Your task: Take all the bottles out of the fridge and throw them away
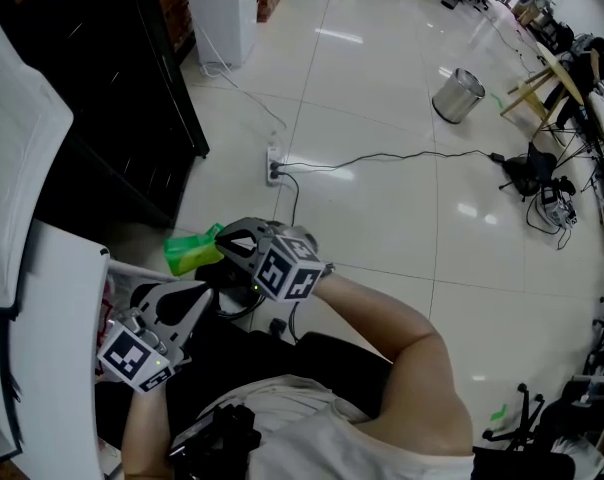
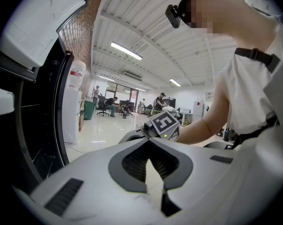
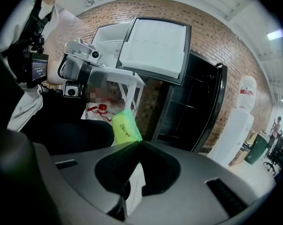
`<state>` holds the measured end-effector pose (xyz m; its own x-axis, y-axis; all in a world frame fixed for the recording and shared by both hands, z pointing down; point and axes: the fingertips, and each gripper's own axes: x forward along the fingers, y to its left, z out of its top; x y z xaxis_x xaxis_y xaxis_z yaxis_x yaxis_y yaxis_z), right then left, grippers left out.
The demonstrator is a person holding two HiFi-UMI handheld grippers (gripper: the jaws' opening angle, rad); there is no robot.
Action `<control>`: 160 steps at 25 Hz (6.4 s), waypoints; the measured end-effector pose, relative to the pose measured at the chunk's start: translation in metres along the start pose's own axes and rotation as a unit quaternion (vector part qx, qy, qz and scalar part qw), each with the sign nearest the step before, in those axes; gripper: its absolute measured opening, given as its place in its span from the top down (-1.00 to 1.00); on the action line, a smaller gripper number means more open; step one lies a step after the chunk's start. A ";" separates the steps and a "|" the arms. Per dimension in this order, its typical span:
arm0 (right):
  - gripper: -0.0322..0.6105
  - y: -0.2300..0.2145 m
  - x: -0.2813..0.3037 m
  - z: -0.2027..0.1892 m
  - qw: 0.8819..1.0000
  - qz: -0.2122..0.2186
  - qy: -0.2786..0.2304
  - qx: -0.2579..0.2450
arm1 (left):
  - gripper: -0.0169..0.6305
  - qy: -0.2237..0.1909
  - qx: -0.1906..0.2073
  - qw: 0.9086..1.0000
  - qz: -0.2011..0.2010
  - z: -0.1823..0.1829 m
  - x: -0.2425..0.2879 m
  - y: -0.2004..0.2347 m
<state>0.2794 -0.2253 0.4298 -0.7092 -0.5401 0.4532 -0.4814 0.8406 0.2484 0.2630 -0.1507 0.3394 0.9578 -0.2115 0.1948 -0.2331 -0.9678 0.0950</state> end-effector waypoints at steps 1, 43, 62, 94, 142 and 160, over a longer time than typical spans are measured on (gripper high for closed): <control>0.89 0.000 0.003 -0.004 1.000 0.002 0.003 0.002 | 0.94 0.001 -0.001 1.000 0.000 -0.002 0.001 0.001; 0.89 0.094 0.115 -0.201 0.968 0.125 0.181 0.122 | 0.94 0.049 -0.059 0.997 0.012 -0.075 0.020 0.030; 0.65 0.119 0.140 -0.238 0.955 0.143 0.238 0.104 | 0.94 0.059 -0.062 0.996 0.017 -0.082 0.020 0.034; 0.90 -0.027 -0.014 0.076 0.977 0.015 -0.164 0.135 | 0.94 -0.015 -0.031 0.999 0.018 0.025 -0.007 -0.007; 0.90 0.292 0.120 0.454 0.869 0.422 -0.258 0.034 | 0.94 -0.085 -0.053 0.846 0.524 0.063 -0.499 -0.052; 0.90 0.351 0.149 0.455 0.861 0.461 -0.215 0.009 | 0.94 -0.082 -0.074 0.829 0.548 0.039 -0.537 -0.054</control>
<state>-0.2294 -0.0302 0.1951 -0.9176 0.3872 0.0902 0.3829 0.9217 -0.0620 -0.2320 0.0097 0.1912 0.1638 -0.9805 0.1089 -0.9851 -0.1568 0.0701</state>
